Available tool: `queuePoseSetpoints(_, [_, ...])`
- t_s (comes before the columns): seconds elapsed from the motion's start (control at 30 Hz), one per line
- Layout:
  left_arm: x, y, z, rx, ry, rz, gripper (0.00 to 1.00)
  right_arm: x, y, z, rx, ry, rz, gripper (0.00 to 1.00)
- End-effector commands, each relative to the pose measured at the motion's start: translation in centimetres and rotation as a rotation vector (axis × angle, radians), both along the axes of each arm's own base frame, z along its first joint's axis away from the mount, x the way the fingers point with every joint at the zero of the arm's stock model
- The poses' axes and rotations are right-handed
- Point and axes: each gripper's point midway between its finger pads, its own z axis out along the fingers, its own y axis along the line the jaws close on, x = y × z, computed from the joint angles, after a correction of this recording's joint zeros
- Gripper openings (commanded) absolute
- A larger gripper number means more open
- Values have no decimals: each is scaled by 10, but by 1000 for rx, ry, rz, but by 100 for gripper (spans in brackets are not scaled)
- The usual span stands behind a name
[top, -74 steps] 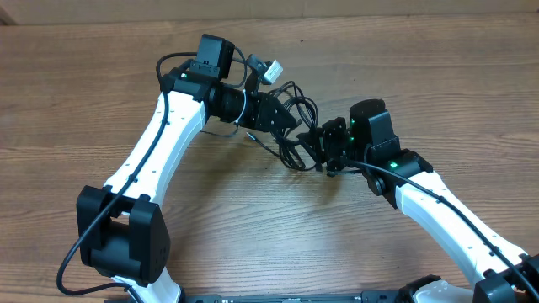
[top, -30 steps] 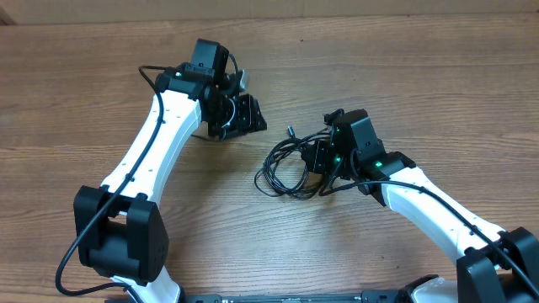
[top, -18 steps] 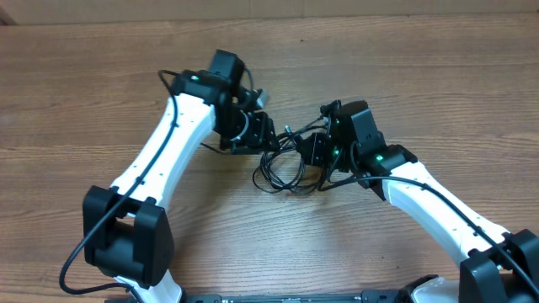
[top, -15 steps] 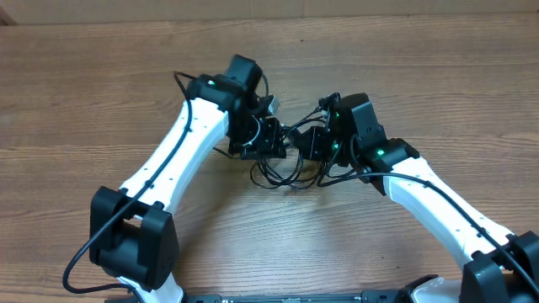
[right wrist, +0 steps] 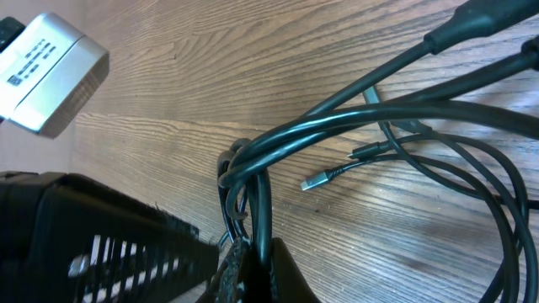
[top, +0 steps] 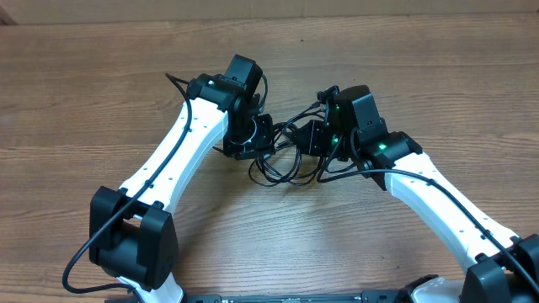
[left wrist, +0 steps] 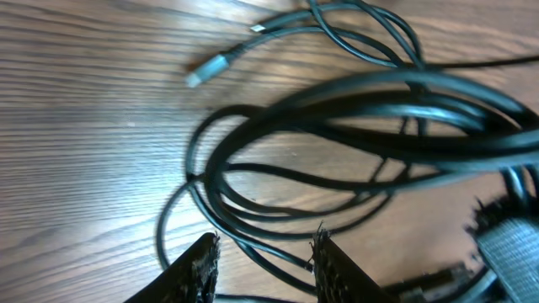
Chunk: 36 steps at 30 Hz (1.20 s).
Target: Untangle cables
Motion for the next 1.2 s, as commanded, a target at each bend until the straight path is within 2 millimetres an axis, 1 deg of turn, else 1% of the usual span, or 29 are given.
queuePoseSetpoints(0.0, [6, 9, 6, 60, -40, 59, 38, 4, 6, 26, 38, -58, 17, 4])
queuePoseSetpoints(0.2, [0, 8, -12, 65, -27, 49, 38, 3, 6, 31, 47, -65, 12, 4])
queuePoseSetpoints(0.3, [-2, 7, -21, 57, -17, 51, 37, 3, 6, 32, 48, -68, 12, 4])
queuePoseSetpoints(0.4, [-10, 8, -30, 68, 12, 71, 36, 3, 6, 33, 48, -68, 12, 4])
queuePoseSetpoints(0.47, [-10, 5, -32, 65, 14, 87, 35, 3, 6, 32, 48, -68, 12, 4])
queuePoseSetpoints(0.7, [-9, -6, -32, 51, 8, 124, 29, 3, 6, 32, 54, -58, 3, 4])
queuePoseSetpoints(0.83, [-9, -6, -32, 54, 11, 131, 26, 3, 6, 32, 54, -58, 3, 4])
queuePoseSetpoints(0.97, [-10, -7, -32, 61, 13, 148, 25, 3, 6, 32, 55, -58, 3, 4])
queuePoseSetpoints(1.1, [-10, -14, -33, 59, -4, 140, 24, 2, 7, 33, 61, -55, 8, 4])
queuePoseSetpoints(1.17, [-13, -11, -38, 97, -4, 160, 24, 1, 8, 34, 68, -50, 14, 4])
